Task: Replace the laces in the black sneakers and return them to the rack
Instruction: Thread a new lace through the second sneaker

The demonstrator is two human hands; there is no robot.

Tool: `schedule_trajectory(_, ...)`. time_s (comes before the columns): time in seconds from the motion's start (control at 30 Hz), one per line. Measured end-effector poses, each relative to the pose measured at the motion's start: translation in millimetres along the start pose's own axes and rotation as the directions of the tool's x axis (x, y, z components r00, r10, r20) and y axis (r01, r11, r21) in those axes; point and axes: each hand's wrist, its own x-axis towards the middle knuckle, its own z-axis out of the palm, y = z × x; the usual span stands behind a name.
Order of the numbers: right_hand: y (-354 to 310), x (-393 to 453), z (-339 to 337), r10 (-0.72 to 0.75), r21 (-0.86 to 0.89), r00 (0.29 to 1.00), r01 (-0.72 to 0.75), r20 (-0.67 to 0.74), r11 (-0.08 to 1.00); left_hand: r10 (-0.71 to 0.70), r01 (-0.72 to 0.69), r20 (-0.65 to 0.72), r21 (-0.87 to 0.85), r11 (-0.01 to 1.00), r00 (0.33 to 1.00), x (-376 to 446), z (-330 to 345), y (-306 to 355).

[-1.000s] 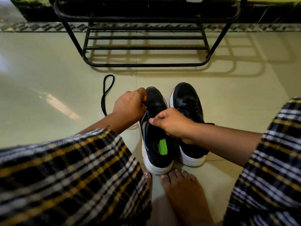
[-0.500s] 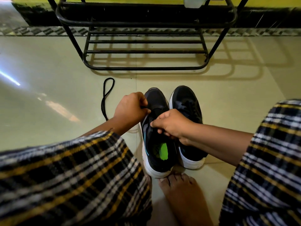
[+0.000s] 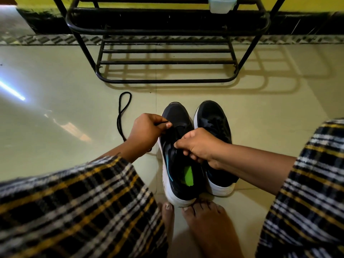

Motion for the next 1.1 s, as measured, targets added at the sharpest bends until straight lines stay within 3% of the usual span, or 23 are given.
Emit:
schedule_trajectory(0.17, 4, 1, -2, -0.004, 0.017, 1.0, 0.004, 0.012, 1.0, 0.071, -0.073, -0.026, -0.058, 0.996, 0.997, 2, -8, 3)
schedule_trajectory(0.3, 7, 2, -2, -0.012, 0.02, 0.999, 0.011, 0.037, 1.0, 0.119, -0.1, -0.166, 0.116, 0.988, 0.979, 2, -12, 2)
schedule_trajectory(0.57, 10, 3, -1, -0.048, 0.024, 0.997, 0.047, 0.058, 0.999, 0.107, -0.126, 0.073, 0.376, 0.918, 0.992, 2, -11, 2)
schedule_trajectory(0.87, 8, 2, 11, -0.192, -0.082, 0.98, 0.196, 0.049, 0.977, 0.05, -0.05, 0.01, 0.389, 0.92, 0.999, 1, -6, 9)
schedule_trajectory(1.1, 8, 4, 16, -0.262, -0.269, 0.965, 0.259, 0.024, 0.928, -0.021, -0.007, 0.047, 0.524, 0.852, 0.999, 6, -2, 30)
